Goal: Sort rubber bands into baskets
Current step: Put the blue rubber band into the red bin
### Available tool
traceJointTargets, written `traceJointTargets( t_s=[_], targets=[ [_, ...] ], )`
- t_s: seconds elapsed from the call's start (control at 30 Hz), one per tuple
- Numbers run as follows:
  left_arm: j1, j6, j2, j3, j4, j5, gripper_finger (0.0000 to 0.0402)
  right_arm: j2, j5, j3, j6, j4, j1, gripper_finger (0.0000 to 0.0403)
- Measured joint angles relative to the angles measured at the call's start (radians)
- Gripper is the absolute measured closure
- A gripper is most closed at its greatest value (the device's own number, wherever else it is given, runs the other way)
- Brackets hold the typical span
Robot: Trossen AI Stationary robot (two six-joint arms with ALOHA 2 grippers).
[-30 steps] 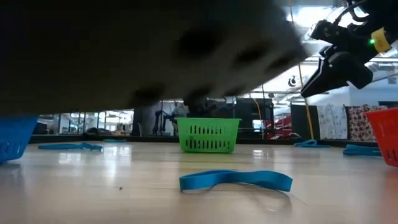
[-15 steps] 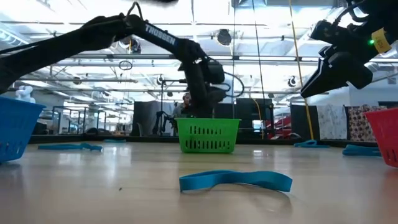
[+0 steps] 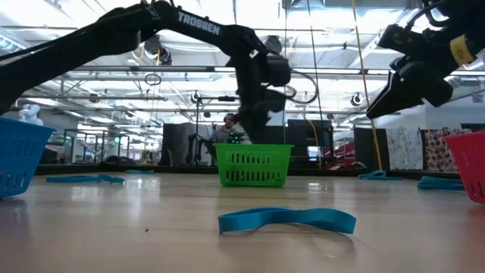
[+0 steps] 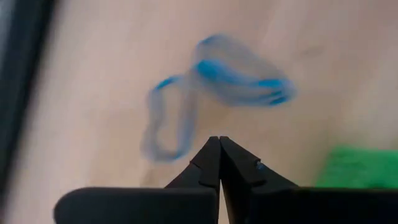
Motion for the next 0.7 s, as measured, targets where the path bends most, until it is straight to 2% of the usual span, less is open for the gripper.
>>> traceJointTargets(
  t_s=[0.07,0.17,0.27,0.4,0.53,0.7],
  targets=[
    [0.01,0.0,0.007,-0.012,-0.027,-0.03,0.0384,0.0,-0.01,0.0,0.013,0.0,0.0,0.0275],
    [0.025,0.008,0.014,-0.052,-0.071,0.028,0.036,0.0,-0.042,0.0,0.015,-0.001,0.0,0.0275],
    [0.026,0.053,0.014,-0.068,-0.05,0.042,0.0327,0.0,-0.054,0.0,0.016,0.0,0.0,0.0275],
    [0.012,0.053,0.014,-0.068,0.094,0.057,0.0282,0.0,-0.054,0.0,0.016,0.0,0.0,0.0275],
    [-0.012,-0.036,0.014,-0.067,0.234,0.118,0.0238,0.0,-0.054,0.0,0.016,0.0,0.0,0.0275],
    [-0.038,-0.185,0.05,-0.068,0.225,-0.07,0.019,0.0,-0.054,0.0,0.014,0.0,0.0,0.0275]
  ],
)
